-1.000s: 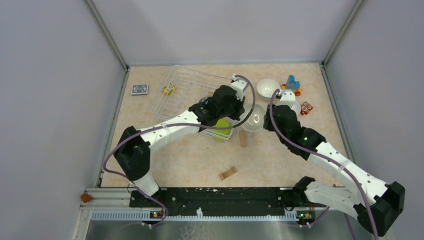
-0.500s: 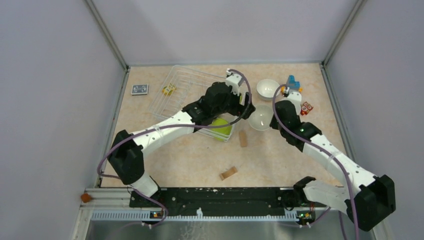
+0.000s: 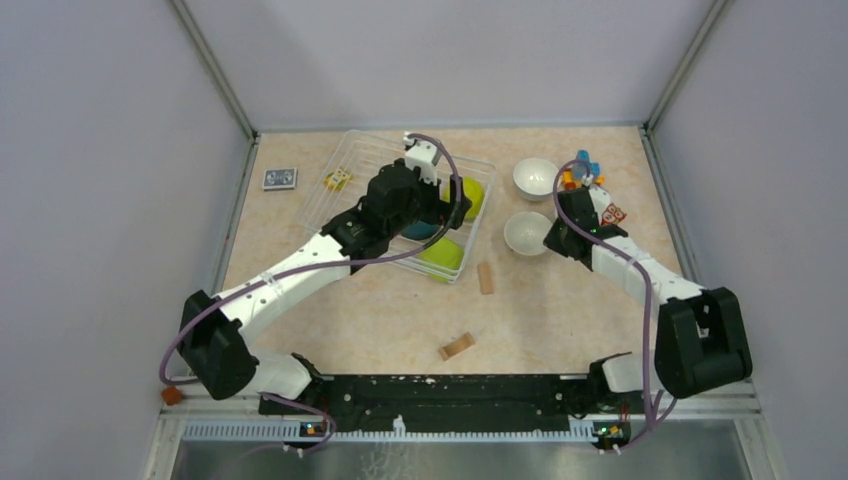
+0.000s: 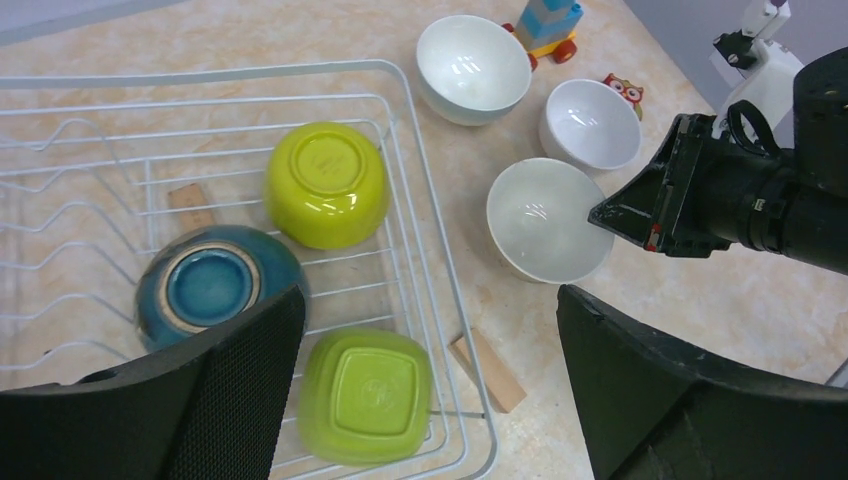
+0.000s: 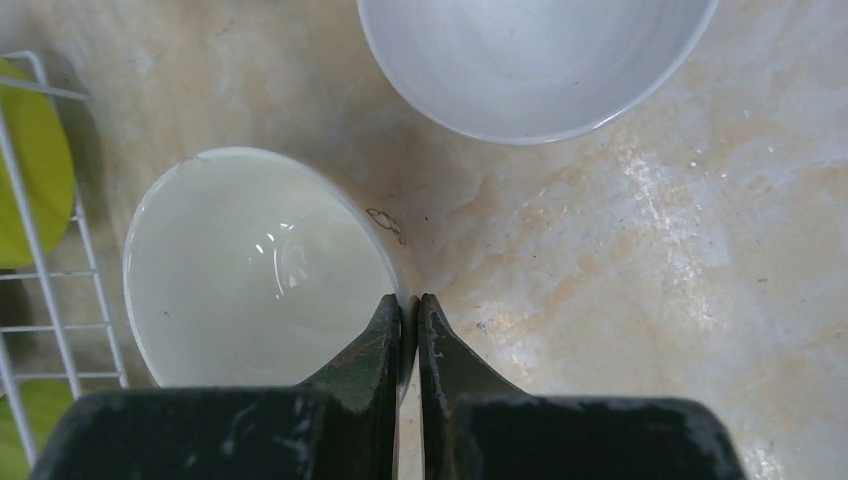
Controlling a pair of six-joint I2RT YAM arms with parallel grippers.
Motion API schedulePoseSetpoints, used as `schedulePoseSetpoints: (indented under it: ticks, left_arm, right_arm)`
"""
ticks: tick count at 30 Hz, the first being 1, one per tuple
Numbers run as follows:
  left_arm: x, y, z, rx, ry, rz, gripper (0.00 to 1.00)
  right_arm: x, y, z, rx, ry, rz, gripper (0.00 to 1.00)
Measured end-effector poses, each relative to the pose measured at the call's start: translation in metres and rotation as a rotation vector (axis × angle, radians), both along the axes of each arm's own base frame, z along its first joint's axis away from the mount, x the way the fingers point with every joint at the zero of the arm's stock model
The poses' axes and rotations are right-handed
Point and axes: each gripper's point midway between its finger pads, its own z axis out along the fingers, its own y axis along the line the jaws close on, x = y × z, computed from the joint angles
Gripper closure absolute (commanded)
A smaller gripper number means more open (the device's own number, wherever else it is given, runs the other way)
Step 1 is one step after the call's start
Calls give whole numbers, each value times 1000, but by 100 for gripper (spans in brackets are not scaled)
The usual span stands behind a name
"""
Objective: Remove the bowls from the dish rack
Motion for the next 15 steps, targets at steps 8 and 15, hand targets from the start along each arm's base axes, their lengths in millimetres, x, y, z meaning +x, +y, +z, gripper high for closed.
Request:
schedulePoseSetpoints:
  ticks: [8,15]
  left_arm:
    - [7,26,5,30,-21,69,1]
    - [8,34,-6,89,-7,90,1]
  right_arm:
    - [25,0,-23,51,30,-56,97]
    - [50,-4,-19,69,-8,-86,65]
